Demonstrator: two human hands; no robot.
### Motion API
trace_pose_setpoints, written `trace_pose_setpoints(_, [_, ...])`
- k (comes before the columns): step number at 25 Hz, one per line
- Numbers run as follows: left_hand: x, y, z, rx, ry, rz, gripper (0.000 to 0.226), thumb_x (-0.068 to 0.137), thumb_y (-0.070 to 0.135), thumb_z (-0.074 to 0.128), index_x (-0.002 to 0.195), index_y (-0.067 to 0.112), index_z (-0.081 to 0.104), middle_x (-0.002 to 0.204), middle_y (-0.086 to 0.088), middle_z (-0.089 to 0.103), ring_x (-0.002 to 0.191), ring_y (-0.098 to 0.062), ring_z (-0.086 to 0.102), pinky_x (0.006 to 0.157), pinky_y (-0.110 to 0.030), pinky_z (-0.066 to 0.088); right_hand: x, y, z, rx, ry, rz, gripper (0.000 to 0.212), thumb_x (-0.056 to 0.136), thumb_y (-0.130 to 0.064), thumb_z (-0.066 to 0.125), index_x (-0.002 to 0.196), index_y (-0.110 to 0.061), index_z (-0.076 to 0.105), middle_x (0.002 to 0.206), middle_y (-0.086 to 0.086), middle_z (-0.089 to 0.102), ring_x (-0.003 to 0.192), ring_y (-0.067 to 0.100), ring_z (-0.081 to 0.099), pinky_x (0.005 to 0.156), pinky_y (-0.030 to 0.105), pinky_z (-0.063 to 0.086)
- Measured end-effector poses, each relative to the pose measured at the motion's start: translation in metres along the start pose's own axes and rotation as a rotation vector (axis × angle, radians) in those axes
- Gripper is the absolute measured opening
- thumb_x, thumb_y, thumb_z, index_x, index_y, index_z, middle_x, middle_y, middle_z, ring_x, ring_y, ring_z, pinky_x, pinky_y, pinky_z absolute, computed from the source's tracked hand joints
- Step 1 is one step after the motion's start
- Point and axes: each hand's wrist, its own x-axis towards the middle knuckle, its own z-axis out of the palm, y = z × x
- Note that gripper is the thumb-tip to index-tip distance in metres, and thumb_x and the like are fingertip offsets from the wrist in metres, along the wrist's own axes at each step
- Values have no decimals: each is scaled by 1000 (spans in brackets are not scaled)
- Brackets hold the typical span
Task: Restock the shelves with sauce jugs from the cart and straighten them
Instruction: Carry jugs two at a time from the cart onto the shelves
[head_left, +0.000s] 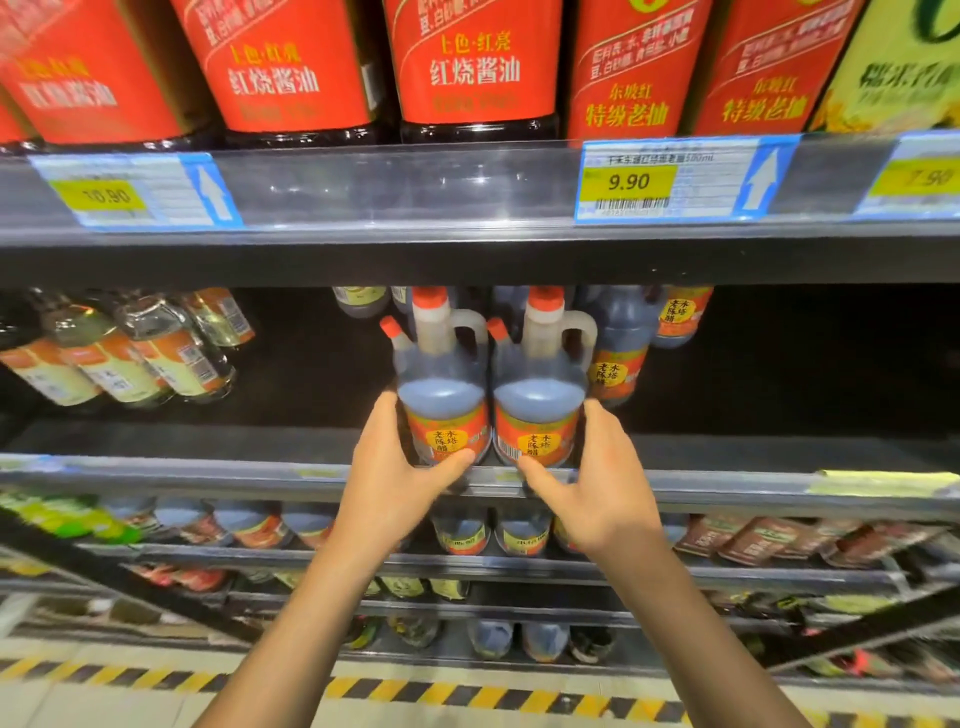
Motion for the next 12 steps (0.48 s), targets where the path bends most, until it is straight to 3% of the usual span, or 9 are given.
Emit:
trace_pose_setpoints(3, [-35,-6,-6,124,16,26,71,85,46,76,144,36,40,139,28,45,129,13,40,106,-22,38,-37,10,11,-85,129,-212,62,93,-34,70,142,-2,50,140,13,55,133,29,50,111,42,45])
trace_pose_setpoints(7, [-88,-25,-18,402,72,83,50,93,52,58,137,28,55,142,11,51,136,-10,45,109,-46,41,-71,3,37,-166,-65,-221,62,98,-52,51,146,-13,50,150,4,50,143,25,40,117,39,35])
trace_pose_setpoints(12, [-159,-57,-59,685,138,-84,48,94,52,49,132,26,61,142,0,53,134,-28,48,104,-56,42,-98,-32,96,-207,-250,-400,61,98,-53,41,145,-15,53,151,4,51,144,34,42,115,52,40])
